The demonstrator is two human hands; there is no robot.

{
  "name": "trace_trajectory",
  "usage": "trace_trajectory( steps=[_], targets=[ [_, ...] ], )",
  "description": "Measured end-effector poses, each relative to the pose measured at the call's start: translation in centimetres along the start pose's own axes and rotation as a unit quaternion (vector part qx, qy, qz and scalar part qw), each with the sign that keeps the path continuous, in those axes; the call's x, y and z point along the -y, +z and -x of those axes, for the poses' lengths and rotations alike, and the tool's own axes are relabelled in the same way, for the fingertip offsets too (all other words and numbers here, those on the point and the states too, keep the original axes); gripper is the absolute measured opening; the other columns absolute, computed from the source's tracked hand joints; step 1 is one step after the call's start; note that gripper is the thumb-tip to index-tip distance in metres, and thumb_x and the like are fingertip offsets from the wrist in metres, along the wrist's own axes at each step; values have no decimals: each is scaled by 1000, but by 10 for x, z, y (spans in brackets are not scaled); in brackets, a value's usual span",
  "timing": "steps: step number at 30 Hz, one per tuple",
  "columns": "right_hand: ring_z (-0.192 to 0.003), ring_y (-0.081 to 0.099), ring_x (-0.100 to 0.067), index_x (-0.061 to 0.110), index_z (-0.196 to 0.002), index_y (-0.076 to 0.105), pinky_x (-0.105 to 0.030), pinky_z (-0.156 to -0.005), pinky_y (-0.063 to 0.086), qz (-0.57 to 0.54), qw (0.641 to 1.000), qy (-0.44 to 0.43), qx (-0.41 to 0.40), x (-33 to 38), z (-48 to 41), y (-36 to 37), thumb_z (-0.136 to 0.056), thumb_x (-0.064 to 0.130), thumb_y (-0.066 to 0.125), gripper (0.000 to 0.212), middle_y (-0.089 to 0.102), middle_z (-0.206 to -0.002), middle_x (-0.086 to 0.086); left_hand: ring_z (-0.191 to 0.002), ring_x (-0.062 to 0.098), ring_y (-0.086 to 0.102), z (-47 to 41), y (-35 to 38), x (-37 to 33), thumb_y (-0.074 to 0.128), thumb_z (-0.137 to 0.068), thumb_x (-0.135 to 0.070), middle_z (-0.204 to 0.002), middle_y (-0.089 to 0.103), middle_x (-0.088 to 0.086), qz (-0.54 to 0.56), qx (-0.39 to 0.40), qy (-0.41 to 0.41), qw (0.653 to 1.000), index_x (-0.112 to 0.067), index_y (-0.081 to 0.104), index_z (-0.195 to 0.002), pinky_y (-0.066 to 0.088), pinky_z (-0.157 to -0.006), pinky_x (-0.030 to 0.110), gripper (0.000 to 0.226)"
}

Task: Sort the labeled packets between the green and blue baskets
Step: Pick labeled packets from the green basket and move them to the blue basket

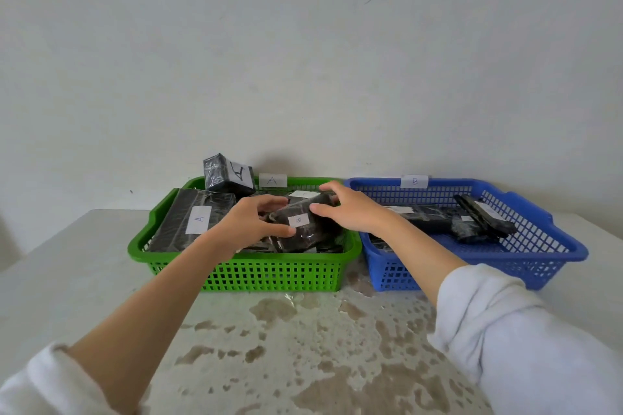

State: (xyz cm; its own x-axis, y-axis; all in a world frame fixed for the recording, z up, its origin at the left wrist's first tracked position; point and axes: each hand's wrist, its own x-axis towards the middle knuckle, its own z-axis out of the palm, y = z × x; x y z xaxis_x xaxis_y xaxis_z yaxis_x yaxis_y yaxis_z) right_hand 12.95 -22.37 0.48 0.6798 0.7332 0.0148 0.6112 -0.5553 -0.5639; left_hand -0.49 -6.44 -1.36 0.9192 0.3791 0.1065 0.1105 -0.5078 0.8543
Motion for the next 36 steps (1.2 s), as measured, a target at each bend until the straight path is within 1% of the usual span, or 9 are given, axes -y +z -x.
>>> trace_trajectory(
  steps=[3,5,7,10,16,24,28,32,36],
  targets=[
    [-119,51,-21,31,-135,38,-47,-104,35,-74,997,-13,-6,1,-2,2,-82,54,60,61,59,-123,2,-98,17,65,2,-5,0,81,-68,-15,-111,65,-13,43,-11,35,998,-32,61,-115,48,-80,22,53],
    [-103,57,-13,27,-129,47,-29,-82,46,-140,990,-29,-10,3,0,0,-79,47,69,58,63,-110,5,-95,11,67,3,-9,2,81,-68,-12,-112,66,-9,69,-21,54,996,-30,61,-114,50,-75,16,53],
    [-94,58,-7,29,-115,59,-19,-68,41,-152,987,-50,11,2,1,-5,-75,44,73,45,62,-102,10,-92,6,68,2,-13,2,82,-67,-12,-110,68,-6,107,-43,69,991,-25,61,-115,53,-76,16,54],
    [-88,59,-2,34,-91,67,-17,-67,42,-170,983,-57,31,-1,2,-11,-72,47,74,24,66,-95,13,-91,7,69,-3,-16,-2,81,-68,-16,-105,69,-4,147,-68,82,983,-23,61,-115,56,-79,20,51],
    [-69,68,-7,16,-94,70,-14,-52,48,-291,954,-8,-66,-20,4,-34,-80,42,69,29,72,-84,2,-90,2,61,-33,18,-32,66,-84,-35,-103,64,-11,100,-171,83,977,-22,58,-119,43,-64,10,38],
    [-80,69,-20,11,-98,69,-36,-73,56,-322,930,69,-165,-95,24,-73,-83,39,67,32,73,-90,-7,-109,19,57,-57,82,-32,56,-90,-36,-120,62,4,-152,-109,62,980,-13,59,-121,45,-87,31,38],
    [-82,70,-23,8,-97,69,-39,-74,58,-353,918,61,-172,-100,19,-67,-83,37,68,32,73,-93,-9,-106,21,57,-53,58,-11,59,-89,-32,-114,63,3,-212,-119,82,967,-15,63,-111,44,-86,32,28],
    [-71,66,-19,7,-95,68,-29,-60,54,-371,910,55,-179,-88,2,-53,-84,37,67,31,71,-87,-8,-87,11,62,-57,24,8,65,-84,-37,-93,69,-4,-264,13,82,961,-18,70,-93,50,-78,27,21],
    [-67,64,-16,8,-93,67,-27,-59,53,-389,899,56,-190,-83,-15,-42,-83,36,67,29,70,-82,-6,-94,10,62,-63,16,9,57,-82,-56,-103,68,-9,-305,201,5,931,-22,70,-103,47,-82,24,42]
  ],
)
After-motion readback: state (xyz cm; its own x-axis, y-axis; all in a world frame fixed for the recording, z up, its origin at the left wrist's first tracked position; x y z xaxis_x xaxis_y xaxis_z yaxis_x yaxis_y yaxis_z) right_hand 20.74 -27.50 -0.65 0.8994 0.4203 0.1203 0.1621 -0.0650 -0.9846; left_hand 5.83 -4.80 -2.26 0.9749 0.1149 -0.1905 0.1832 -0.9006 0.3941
